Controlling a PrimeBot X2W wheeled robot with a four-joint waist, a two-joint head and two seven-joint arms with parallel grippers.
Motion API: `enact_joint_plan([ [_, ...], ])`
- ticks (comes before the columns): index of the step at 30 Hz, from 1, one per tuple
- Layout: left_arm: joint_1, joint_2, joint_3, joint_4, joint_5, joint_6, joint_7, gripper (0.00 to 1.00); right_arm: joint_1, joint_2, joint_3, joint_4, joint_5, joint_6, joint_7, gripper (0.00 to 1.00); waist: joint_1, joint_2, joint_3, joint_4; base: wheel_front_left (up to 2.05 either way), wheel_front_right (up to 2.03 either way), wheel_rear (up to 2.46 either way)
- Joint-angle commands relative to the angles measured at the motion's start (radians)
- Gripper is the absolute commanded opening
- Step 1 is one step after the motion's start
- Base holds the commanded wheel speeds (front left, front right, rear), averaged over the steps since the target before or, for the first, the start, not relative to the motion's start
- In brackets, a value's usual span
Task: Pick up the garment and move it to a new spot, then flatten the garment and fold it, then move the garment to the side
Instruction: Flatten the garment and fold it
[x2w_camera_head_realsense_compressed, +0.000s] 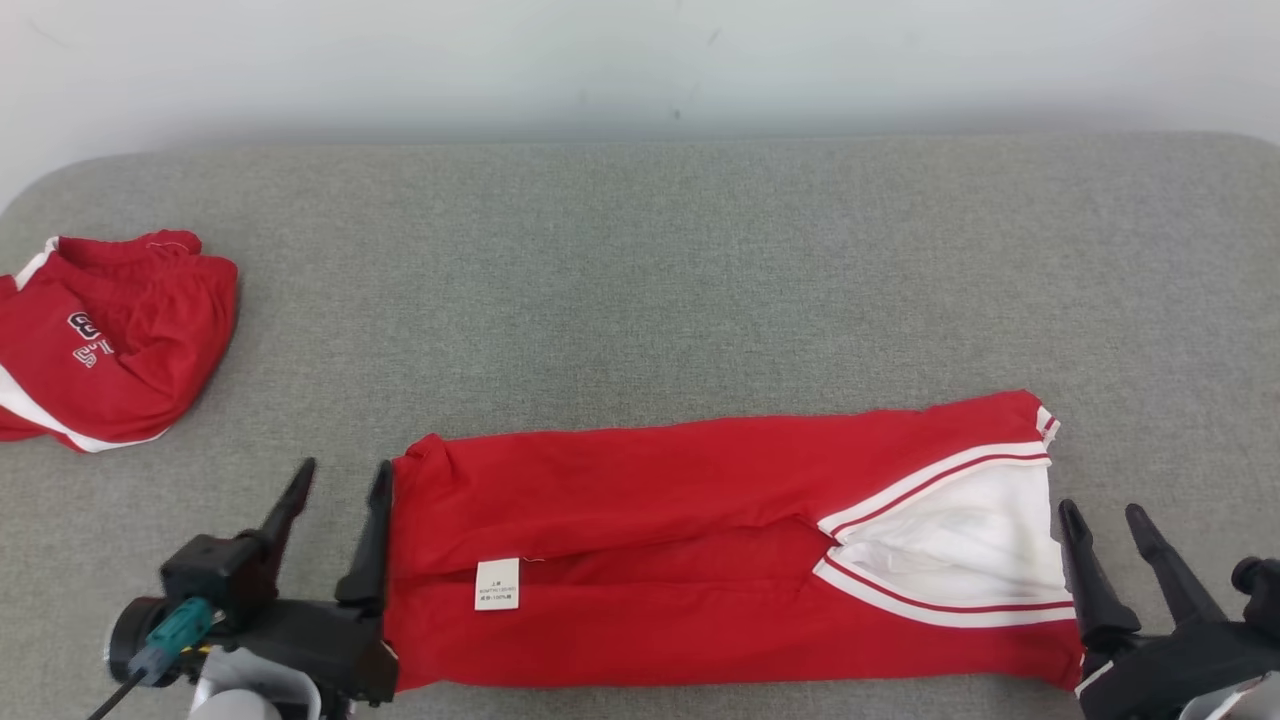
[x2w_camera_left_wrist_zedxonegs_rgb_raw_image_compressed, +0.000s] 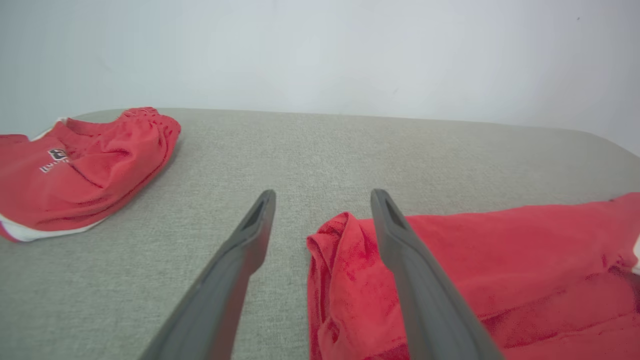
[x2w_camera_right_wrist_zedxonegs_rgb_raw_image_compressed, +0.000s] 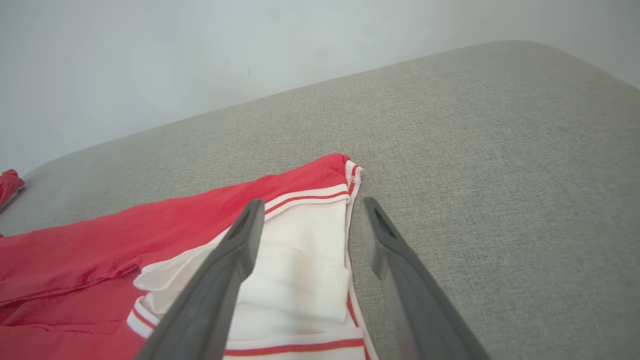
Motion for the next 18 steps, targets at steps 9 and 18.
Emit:
enact_joint_plan([
  [9,0.147,-0.114,0.259,-0.120,0.208,-0.019,-0.003,1.00,-0.076,-0.024,-0.021,0.114,-0.074,-0.002,0.063,1.00,0.0000,0.0001,-0.023,0.027,0.00,0.00,0.00],
  [18,0.248,-0.240,0.434,-0.150,0.361,-0.102,-0.003,1.00,-0.152,-0.026,0.003,0.285,-0.095,-0.002,0.096,1.00,0.0000,0.0001,-0.031,0.061,0.00,0.00,0.00],
])
